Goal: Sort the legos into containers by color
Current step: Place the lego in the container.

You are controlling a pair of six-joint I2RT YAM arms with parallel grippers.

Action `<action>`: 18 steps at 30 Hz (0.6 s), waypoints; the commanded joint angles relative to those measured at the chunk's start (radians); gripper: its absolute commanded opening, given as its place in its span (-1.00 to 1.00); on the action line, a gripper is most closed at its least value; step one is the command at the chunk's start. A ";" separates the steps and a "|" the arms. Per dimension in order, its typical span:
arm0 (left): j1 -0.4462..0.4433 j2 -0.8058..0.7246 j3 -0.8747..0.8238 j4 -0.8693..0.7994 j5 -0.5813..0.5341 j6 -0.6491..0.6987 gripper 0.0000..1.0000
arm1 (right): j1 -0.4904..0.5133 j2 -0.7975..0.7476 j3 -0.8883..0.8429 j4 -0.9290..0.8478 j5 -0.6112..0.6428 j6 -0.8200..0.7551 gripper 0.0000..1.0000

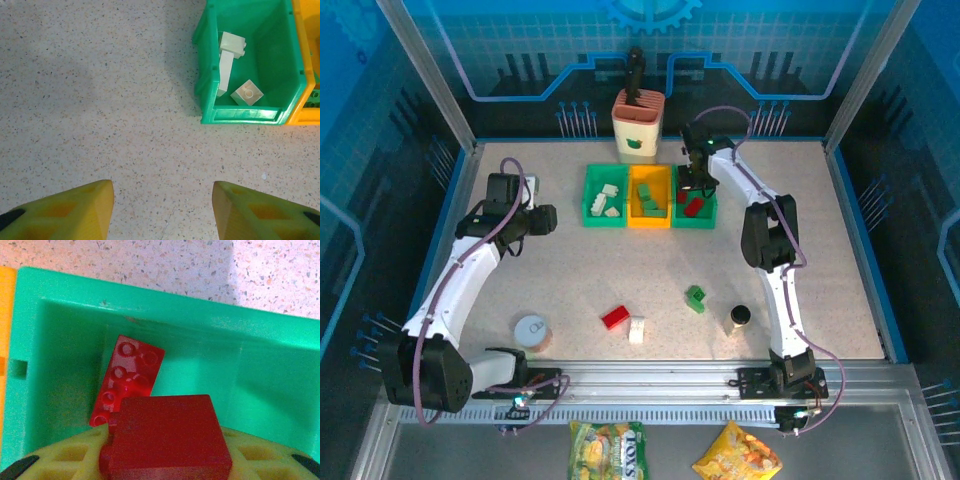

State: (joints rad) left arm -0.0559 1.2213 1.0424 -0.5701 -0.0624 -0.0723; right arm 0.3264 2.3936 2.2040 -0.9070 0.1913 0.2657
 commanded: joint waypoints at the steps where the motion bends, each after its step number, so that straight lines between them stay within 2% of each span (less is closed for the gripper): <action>1: 0.008 0.001 -0.012 0.004 0.014 -0.005 0.11 | -0.005 0.007 0.003 0.035 0.048 0.004 -0.04; 9: 0.008 -0.002 -0.009 0.003 0.020 -0.005 0.11 | -0.004 -0.055 -0.039 0.059 0.079 0.008 0.12; 18: 0.006 0.010 -0.006 -0.012 0.029 -0.008 0.11 | 0.016 -0.188 -0.102 0.056 0.091 0.013 0.13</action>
State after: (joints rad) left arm -0.0559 1.2221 1.0424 -0.5701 -0.0608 -0.0727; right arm 0.3283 2.3043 2.1166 -0.8524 0.2619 0.2695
